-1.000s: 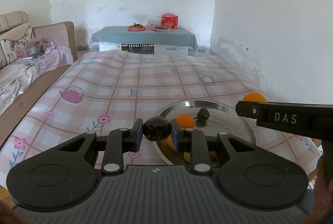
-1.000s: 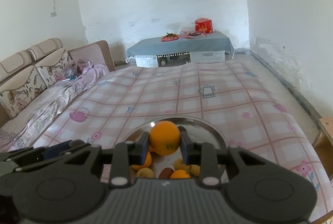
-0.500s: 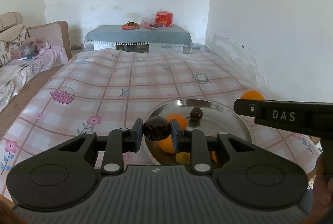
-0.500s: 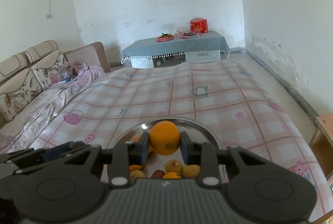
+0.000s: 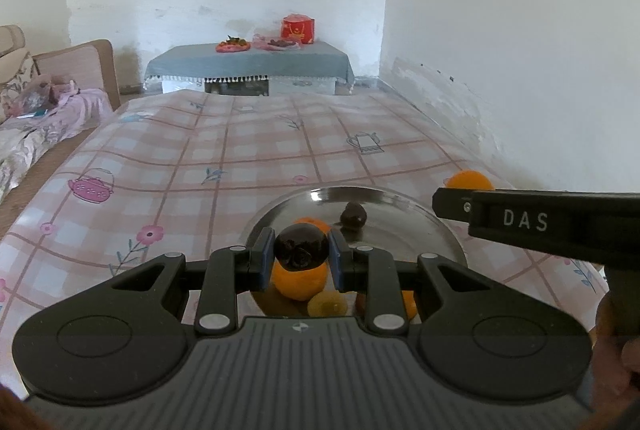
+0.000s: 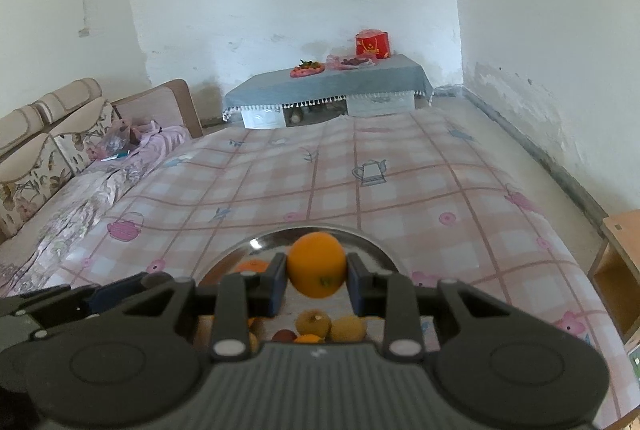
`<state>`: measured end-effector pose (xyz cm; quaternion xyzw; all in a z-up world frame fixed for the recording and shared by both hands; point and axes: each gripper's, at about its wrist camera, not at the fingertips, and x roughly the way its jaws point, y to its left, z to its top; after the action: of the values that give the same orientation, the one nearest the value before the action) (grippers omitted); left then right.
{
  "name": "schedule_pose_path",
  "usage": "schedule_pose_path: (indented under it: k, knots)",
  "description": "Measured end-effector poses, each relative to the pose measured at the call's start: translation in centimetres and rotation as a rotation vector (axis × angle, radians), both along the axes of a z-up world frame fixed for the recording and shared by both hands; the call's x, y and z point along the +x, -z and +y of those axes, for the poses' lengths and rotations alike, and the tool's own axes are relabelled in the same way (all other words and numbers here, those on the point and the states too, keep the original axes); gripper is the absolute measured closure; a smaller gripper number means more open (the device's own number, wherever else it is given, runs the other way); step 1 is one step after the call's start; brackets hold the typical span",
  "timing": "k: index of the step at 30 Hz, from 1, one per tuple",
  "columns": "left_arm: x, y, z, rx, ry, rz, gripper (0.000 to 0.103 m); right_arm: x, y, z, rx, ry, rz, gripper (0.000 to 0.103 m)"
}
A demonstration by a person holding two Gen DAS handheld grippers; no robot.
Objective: Organize fruits
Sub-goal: 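Lower the dark fruit and small orange over the steel basin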
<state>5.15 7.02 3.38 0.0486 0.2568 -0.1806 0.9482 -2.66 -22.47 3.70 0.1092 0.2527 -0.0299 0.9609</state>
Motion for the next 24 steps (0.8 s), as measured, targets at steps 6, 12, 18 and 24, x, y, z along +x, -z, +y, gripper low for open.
schedule_pose_path:
  k: [6,12,18,24]
  knots:
    - [0.3,0.1,-0.4,0.006,0.018,0.01,0.072,0.3,0.2,-0.6,0.007,0.007,0.006,0.074]
    - [0.6,0.3,-0.9,0.008,0.029,0.019,0.072,0.8,0.6,-1.2,0.019,0.011,0.015,0.074]
    - [1.2,0.5,-1.5,0.017,0.038,0.028,0.072,1.5,1.0,-1.6,0.029,0.005,0.026,0.074]
    - [1.9,1.0,-2.0,0.02,0.05,0.042,0.072,2.3,1.4,-2.1,0.042,-0.007,0.035,0.074]
